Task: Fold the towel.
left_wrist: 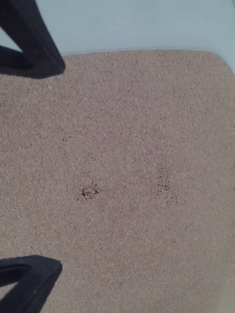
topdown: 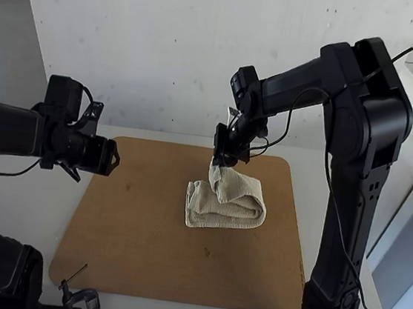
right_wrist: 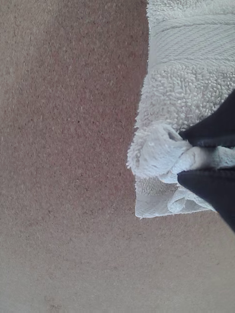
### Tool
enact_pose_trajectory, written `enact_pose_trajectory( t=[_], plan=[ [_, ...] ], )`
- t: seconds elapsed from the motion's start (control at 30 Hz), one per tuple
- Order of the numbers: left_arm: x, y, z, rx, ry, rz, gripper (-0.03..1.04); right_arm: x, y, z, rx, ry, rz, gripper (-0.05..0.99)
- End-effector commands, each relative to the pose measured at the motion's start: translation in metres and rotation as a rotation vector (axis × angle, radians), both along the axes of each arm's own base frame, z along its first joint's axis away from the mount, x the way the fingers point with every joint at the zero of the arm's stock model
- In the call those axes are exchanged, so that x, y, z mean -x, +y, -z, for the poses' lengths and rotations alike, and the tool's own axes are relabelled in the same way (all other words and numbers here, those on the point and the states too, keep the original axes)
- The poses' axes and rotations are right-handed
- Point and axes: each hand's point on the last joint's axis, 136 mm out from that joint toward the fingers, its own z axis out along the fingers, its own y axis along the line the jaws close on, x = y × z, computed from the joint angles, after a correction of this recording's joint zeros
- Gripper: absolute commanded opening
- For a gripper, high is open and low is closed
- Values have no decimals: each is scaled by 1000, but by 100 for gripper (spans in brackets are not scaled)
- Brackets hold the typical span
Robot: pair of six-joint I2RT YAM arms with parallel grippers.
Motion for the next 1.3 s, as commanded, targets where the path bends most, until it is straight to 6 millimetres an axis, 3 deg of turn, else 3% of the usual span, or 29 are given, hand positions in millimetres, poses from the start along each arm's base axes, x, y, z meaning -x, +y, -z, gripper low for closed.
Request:
enact_pose_trajectory(
  t=[0.0, 0.53, 0.6, 0.77, 0.9, 0.93, 1.03, 1.07, 1.27],
  plan=[
    [-1, -1, 0, 15, -3, -1, 79, -1, 16, 0, -19, -1, -4, 2],
    [0, 0, 2, 15, 1, -1, 79, 12, 39, 20, -25, 24, -27, 2],
    [0, 0, 2, 15, 1, -1, 79, 14, 40, 22, -22, 29, -33, 18],
    [1, 0, 2, 15, 3, -2, 79, 20, 38, 35, -2, 58, -36, 26],
    [1, 0, 4, 15, 4, -2, 79, 21, 36, 38, 1, 63, -35, 41],
    [2, 0, 4, 15, 4, -1, 79, 22, 36, 37, 0, 61, -37, 46],
    [1, 0, 4, 15, 4, -2, 79, 19, 35, 30, -14, 49, -35, 49],
    [1, 0, 4, 15, 4, -2, 79, 17, 35, 24, -22, 36, -32, 53],
    [1, -1, 4, 16, 3, 2, 79, 1, 24, -28, -82, -58, 8, 53]
  ],
)
